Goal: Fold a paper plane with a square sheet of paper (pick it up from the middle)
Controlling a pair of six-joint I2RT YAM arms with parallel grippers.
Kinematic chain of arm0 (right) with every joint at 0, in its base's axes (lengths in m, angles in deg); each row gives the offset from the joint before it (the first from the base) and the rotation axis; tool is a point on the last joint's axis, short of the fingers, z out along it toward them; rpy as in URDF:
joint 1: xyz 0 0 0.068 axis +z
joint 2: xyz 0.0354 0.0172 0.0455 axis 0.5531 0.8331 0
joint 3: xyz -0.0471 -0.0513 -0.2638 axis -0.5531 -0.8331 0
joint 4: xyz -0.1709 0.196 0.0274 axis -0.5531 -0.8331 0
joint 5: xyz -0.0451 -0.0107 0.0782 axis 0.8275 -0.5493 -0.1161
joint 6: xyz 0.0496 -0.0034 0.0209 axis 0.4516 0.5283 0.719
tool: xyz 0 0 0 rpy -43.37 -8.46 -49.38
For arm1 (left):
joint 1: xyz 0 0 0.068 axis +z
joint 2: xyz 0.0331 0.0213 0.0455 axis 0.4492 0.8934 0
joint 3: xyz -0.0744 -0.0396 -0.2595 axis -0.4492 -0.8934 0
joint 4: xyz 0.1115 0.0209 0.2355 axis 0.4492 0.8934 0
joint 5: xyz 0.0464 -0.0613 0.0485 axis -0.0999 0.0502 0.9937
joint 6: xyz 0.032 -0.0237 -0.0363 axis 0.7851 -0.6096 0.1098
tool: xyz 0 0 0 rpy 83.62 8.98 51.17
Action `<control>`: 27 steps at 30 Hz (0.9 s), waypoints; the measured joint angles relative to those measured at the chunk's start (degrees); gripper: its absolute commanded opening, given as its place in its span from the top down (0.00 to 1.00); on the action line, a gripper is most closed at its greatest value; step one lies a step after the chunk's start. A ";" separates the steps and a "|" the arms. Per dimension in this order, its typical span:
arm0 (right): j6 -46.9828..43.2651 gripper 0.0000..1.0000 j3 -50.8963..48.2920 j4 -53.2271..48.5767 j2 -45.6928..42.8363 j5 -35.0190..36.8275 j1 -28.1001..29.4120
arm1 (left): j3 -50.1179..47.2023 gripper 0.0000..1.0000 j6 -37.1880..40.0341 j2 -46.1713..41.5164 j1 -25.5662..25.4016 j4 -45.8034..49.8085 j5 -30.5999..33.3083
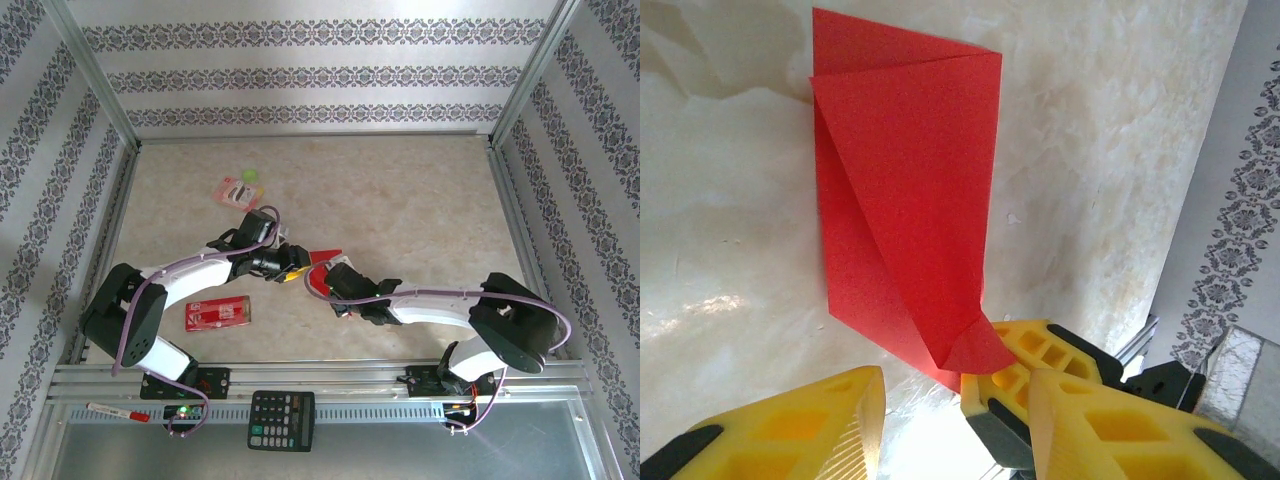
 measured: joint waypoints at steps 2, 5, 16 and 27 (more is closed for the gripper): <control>0.04 0.89 -0.57 0.39 -1.11 -1.03 -0.37 | 0.00 0.58 0.28 0.00 0.04 -0.04 -0.07; 0.00 0.86 -1.42 0.52 -3.23 -1.70 -0.74 | -0.02 0.57 0.63 0.00 0.04 -0.04 -0.20; -1.40 0.84 -1.99 0.42 -4.24 -2.16 -0.74 | -0.87 0.48 -1.14 4.68 -0.96 -5.03 -2.56; -2.49 0.85 -2.01 0.42 -4.13 -2.36 -0.74 | 2.34 0.47 -1.64 8.24 -1.49 -6.49 -3.26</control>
